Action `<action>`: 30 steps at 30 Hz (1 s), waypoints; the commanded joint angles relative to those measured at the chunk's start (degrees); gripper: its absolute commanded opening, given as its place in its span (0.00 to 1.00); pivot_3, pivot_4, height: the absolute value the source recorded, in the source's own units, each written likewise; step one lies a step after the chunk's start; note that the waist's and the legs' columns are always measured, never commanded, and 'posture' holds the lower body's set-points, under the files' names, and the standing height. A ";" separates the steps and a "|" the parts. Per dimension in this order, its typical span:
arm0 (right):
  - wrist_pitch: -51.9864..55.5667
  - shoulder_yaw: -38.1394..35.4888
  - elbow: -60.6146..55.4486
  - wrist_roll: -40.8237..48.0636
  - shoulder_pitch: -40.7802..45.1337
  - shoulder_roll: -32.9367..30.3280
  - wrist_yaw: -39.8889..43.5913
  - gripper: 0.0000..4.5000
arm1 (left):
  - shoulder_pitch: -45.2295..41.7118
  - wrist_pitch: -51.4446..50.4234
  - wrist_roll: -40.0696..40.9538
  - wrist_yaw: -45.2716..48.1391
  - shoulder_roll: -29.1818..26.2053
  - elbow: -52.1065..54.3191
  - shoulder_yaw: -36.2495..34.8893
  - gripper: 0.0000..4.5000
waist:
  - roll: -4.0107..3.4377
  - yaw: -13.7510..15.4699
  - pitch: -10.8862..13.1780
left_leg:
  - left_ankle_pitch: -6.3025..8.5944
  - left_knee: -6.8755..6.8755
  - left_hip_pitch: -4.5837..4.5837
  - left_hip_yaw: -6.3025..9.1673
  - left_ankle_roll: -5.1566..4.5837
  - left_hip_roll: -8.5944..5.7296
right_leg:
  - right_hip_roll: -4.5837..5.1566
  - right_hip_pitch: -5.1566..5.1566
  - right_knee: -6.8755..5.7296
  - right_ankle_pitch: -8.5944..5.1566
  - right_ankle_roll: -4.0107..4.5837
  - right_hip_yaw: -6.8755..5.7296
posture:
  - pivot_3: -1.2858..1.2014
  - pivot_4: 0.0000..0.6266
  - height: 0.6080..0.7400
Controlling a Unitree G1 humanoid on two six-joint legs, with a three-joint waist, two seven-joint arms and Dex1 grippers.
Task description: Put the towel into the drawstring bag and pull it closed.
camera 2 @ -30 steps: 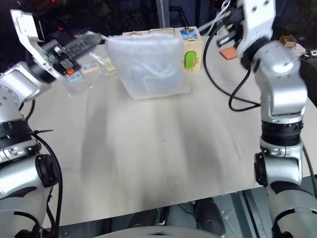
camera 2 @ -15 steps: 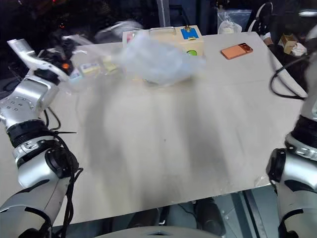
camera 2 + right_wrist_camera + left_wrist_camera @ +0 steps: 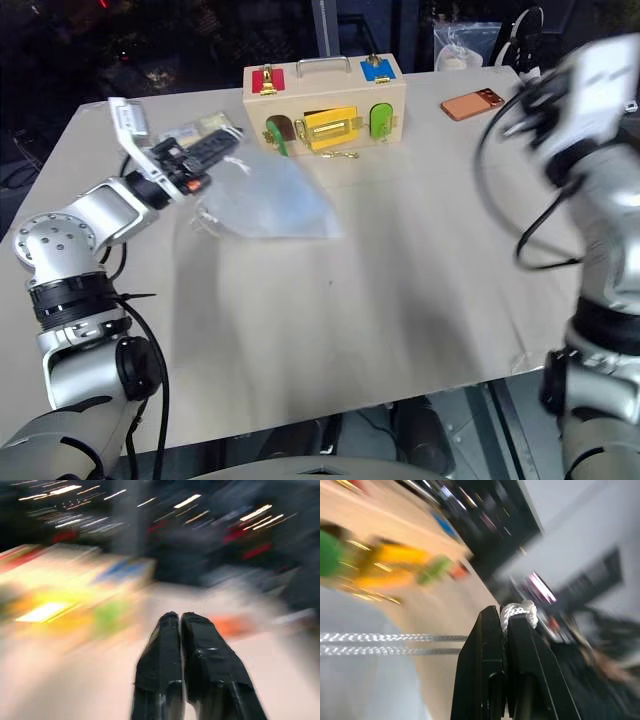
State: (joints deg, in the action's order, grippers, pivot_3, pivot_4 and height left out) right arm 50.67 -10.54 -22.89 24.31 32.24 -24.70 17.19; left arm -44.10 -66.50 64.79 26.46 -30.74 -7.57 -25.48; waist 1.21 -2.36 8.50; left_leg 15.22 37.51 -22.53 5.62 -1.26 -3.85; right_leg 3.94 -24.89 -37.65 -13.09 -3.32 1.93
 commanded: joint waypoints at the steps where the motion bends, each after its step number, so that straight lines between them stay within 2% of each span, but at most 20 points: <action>1: 0.22 4.92 -5.78 2.44 -2.71 1.40 2.24 0.45 | -6.49 -3.19 5.21 1.85 -1.70 2.56 -0.04 0.00 | 0.00 0.33 0.00 | 0.00 0.04 -0.02 0.02 0.00 -0.02 | 0.00 0.00 0.01 0.00 0.00 -0.04 | 0.52 0.24 1.00; 4: -0.13 8.06 -8.19 2.98 -5.69 3.71 1.67 0.74 | -15.01 -4.60 6.62 1.41 -2.16 -2.23 0.06 0.00 | 0.02 0.54 0.00 | 0.00 0.12 -0.03 0.06 0.00 -0.07 | 0.01 0.04 0.05 0.00 0.00 -0.32 | 0.52 0.24 1.00; 6: 1.54 6.76 -8.99 5.05 -5.79 5.62 0.57 0.74 | -19.33 -4.93 6.14 1.63 -2.34 -5.23 0.48 0.00 | 0.01 0.47 0.00 | 0.00 0.16 -0.03 0.12 0.00 -0.07 | -0.01 0.07 0.06 0.00 0.00 -0.38 | 0.52 0.24 1.00; 9: 6.86 4.71 -13.43 13.70 -7.29 7.45 1.64 0.74 | -23.53 -4.78 4.42 3.33 -2.15 -7.80 2.45 0.00 | 0.00 0.39 -0.01 | 0.00 0.16 0.09 0.10 0.00 -0.09 | -0.01 0.16 0.02 0.00 0.00 -0.36 | 0.52 0.24 1.00; 13: 12.98 1.01 -15.90 24.27 -9.71 11.70 -1.97 0.74 | -25.38 -4.09 2.17 6.00 -1.29 -10.22 4.69 0.00 | -0.01 0.04 -0.01 | 0.00 0.10 0.10 0.15 0.01 -0.05 | -0.07 0.13 0.00 0.00 0.00 -0.36 | 0.52 0.24 1.00; 22: 11.36 7.00 -10.85 21.18 -10.21 14.25 -5.75 0.74 | -25.76 -5.07 2.22 6.43 0.14 -9.98 4.44 0.00 | -0.01 -0.01 -0.01 | 0.00 0.12 0.10 0.13 0.01 -0.06 | -0.06 0.12 -0.01 0.00 0.00 -0.34 | 0.52 0.24 1.00; 24: 10.68 8.35 -10.57 21.21 -11.44 13.43 -3.99 0.63 | -25.48 -5.36 2.37 6.15 0.03 -9.49 4.22 0.00 | -0.01 0.03 -0.01 | 0.00 0.12 0.11 0.12 0.01 -0.06 | -0.07 0.12 -0.02 0.00 0.00 -0.34 | 0.52 0.24 1.00; 27: 9.76 10.61 -12.44 20.96 -14.30 10.59 -1.17 0.34 | -25.17 -5.58 2.20 5.66 -0.32 -9.15 3.84 0.00 | -0.01 0.14 -0.01 | 0.00 0.12 0.10 0.12 0.00 -0.07 | -0.11 0.13 0.00 0.00 0.00 -0.34 | 0.52 0.24 1.00; 30: 8.78 9.75 -14.88 24.24 -16.84 9.25 1.70 0.05 | -24.57 -5.30 1.41 5.61 -0.99 -9.07 3.78 0.00 | -0.01 0.18 0.00 | 0.00 0.12 0.06 0.13 0.00 -0.08 | -0.21 0.13 0.03 0.00 -0.01 -0.37 | 0.52 0.24 1.00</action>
State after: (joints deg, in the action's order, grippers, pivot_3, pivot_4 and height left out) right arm 61.45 -0.13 -33.64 45.80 15.44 -14.93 16.56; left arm -68.00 -72.11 66.24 31.94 -30.82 -18.58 -20.37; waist 1.21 -2.18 8.49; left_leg 15.22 37.64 -22.46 5.75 -1.26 -3.93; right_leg 3.73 -24.76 -37.62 -13.09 -3.32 1.58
